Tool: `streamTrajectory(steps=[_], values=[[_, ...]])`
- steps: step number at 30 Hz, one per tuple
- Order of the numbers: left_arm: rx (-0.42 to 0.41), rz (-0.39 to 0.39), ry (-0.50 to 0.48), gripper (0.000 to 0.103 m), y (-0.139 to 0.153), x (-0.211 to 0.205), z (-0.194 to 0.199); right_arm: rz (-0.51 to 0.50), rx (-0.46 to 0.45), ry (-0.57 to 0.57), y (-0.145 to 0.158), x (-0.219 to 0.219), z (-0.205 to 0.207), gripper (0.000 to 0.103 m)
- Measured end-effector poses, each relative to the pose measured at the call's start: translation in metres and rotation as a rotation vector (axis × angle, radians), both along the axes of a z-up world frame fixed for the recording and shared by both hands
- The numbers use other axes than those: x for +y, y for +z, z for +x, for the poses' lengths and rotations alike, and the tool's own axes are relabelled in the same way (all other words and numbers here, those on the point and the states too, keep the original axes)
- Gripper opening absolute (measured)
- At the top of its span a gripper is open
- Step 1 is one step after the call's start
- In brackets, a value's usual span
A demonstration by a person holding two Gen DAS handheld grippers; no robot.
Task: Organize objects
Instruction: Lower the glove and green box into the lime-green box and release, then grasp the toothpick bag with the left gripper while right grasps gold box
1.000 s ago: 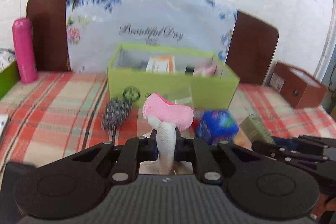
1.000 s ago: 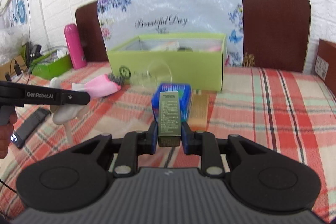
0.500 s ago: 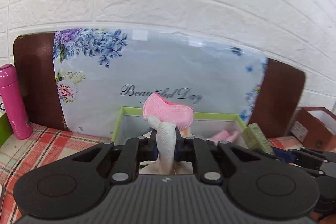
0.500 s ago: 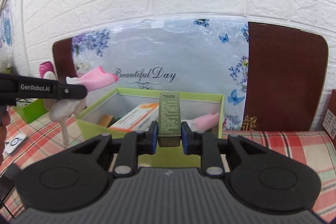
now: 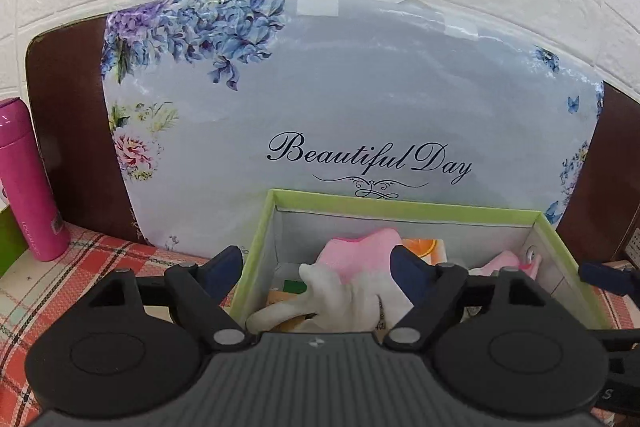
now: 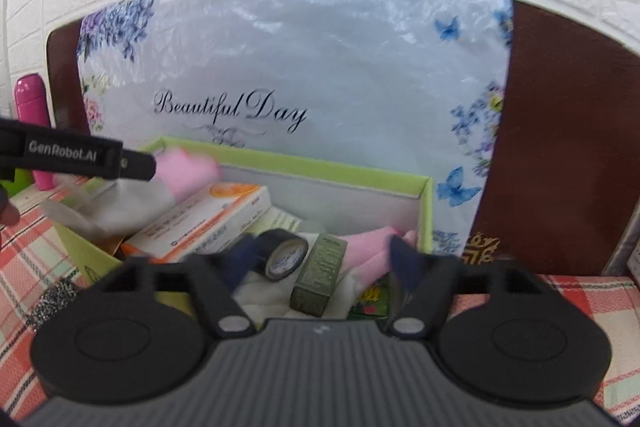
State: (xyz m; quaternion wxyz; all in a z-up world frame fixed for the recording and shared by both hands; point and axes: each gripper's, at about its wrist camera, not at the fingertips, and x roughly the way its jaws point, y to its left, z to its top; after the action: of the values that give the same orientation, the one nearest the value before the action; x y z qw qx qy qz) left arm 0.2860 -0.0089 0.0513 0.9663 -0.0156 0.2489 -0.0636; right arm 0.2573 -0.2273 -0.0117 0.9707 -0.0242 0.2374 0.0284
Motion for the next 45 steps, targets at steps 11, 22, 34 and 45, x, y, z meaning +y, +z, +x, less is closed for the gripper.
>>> streamTrajectory(steps=[11, 22, 34, 45], values=[[0.026, 0.008, 0.026, 0.084, 0.02, -0.004, -0.043, 0.031, -0.046, -0.017, 0.023, -0.005, -0.044, 0.103], [0.002, -0.007, 0.0, 0.085, 0.038, -0.01, -0.113, 0.07, -0.105, -0.008, 0.053, -0.003, -0.11, 0.103], [0.068, -0.02, -0.04, 0.085, 0.007, -0.012, -0.17, 0.085, -0.11, -0.002, 0.045, -0.007, -0.17, 0.103], [0.299, -0.146, -0.151, 0.085, -0.053, -0.03, -0.207, 0.019, 0.003, -0.071, -0.013, -0.026, -0.216, 0.103]])
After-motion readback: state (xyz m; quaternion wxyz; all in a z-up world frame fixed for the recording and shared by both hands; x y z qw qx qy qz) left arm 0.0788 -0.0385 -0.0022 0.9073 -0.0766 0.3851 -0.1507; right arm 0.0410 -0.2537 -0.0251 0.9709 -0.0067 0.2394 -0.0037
